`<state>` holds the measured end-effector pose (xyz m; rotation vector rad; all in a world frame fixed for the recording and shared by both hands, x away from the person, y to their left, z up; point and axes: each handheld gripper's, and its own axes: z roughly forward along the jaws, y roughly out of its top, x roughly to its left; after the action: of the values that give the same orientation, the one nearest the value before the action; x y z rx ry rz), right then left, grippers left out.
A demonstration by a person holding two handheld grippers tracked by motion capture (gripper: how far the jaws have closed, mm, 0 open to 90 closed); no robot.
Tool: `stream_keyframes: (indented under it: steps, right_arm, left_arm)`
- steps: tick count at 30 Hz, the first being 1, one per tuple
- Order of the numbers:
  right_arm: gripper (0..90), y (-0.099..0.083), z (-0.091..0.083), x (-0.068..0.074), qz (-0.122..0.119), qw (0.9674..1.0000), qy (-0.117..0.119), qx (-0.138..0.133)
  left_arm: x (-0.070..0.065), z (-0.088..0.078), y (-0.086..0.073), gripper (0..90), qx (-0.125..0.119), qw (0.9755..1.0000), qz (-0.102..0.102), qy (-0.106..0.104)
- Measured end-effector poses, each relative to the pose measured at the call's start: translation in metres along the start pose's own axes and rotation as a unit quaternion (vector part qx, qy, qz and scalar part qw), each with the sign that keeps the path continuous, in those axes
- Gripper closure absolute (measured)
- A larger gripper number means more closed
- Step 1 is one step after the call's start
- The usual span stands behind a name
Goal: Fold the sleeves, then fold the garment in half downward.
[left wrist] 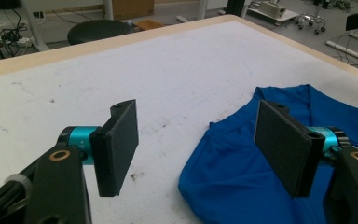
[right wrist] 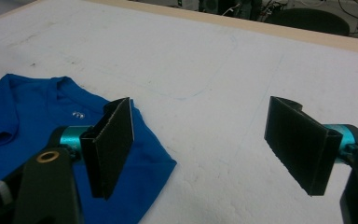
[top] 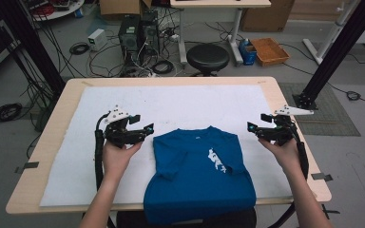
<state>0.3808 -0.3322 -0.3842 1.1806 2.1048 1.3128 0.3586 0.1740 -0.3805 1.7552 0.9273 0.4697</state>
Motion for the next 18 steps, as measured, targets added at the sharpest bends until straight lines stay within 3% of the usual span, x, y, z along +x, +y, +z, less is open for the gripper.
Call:
stream_keyframes:
  steps: [9, 18]
  right_arm:
    - [25.3, -0.0004, 0.0010, -0.0015, 0.003, 1.0000, 0.006, 0.004]
    - [27.8, -0.0003, 0.0016, -0.0029, 0.006, 0.9999, 0.008, 0.003]
  left_arm:
    - [-0.0019, -0.0007, -0.0020, 31.1, 0.001, 0.9999, 0.010, -0.008]
    - [-0.0010, -0.0028, -0.0026, 31.1, -0.004, 0.9998, 0.005, -0.018]
